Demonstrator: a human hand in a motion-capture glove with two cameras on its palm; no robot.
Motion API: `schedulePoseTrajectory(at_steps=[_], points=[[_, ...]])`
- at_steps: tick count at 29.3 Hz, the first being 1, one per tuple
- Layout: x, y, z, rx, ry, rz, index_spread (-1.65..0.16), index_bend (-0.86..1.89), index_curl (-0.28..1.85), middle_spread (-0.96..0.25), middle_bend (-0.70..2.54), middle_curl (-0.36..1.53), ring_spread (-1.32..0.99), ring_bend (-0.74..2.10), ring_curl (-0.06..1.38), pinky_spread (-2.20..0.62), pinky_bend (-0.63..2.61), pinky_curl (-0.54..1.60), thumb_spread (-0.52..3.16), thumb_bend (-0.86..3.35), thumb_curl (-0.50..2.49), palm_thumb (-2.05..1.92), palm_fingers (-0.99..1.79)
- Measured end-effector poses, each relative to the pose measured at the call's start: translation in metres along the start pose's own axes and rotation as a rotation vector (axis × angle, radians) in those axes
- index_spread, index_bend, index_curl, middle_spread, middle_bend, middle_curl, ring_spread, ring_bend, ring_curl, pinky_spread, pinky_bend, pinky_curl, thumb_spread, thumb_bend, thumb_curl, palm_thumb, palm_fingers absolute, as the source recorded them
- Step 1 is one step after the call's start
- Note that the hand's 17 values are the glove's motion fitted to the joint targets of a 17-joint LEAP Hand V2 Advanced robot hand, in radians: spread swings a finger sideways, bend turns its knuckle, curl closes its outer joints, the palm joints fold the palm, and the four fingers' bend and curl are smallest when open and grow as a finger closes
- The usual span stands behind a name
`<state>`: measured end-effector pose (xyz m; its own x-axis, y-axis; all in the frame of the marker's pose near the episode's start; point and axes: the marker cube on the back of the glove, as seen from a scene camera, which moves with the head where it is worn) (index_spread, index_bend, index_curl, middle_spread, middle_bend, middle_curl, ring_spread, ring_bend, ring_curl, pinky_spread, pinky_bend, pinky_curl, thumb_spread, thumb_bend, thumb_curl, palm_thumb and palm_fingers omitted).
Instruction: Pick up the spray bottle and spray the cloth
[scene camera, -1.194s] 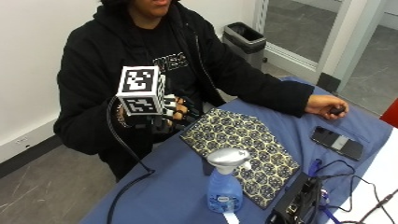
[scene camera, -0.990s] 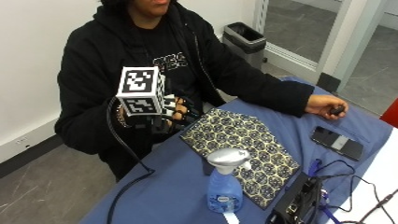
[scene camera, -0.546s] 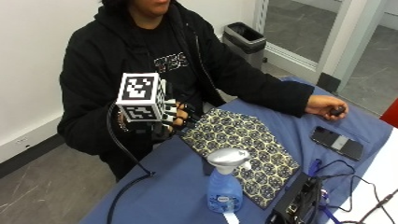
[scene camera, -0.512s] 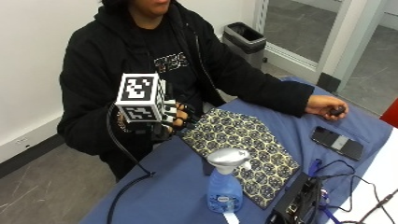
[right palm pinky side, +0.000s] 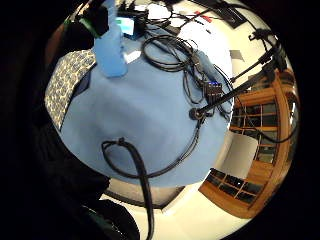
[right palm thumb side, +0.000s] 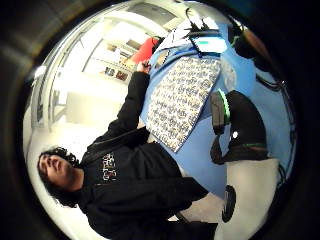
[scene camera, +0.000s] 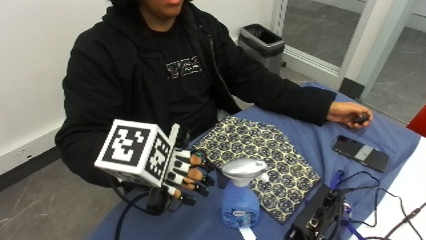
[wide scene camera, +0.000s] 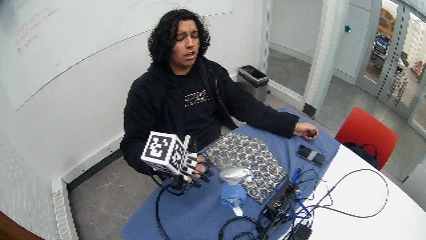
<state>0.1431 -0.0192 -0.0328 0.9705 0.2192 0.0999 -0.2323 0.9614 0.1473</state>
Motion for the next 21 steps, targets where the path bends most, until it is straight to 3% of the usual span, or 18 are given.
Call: schedulePoseTrajectory(at_steps=[9, 13, 21], points=[[0.032, -0.074, 0.021, 0.102, -0.397, 0.038, -0.28, 0.09, 0.26, -0.04, 0.29, 0.35, -0.08, 0.38, 0.31, 0.15, 0.25, 0.30, 1.27, 0.31, 0.31, 0.67, 0.71], [0.038, -0.084, 0.027, 0.042, -0.515, 0.006, -0.28, 0.09, 0.25, -0.04, 0.29, 0.36, -0.08, 0.39, 0.33, 0.14, 0.25, 0.31, 1.22, 0.28, 0.31, 0.69, 0.70], [0.024, -0.109, 0.039, 0.111, -0.767, -0.012, -0.26, 0.16, 0.28, -0.06, 0.34, 0.38, -0.11, 0.45, 0.34, 0.13, 0.15, 0.27, 1.15, 0.24, 0.35, 0.77, 0.88]])
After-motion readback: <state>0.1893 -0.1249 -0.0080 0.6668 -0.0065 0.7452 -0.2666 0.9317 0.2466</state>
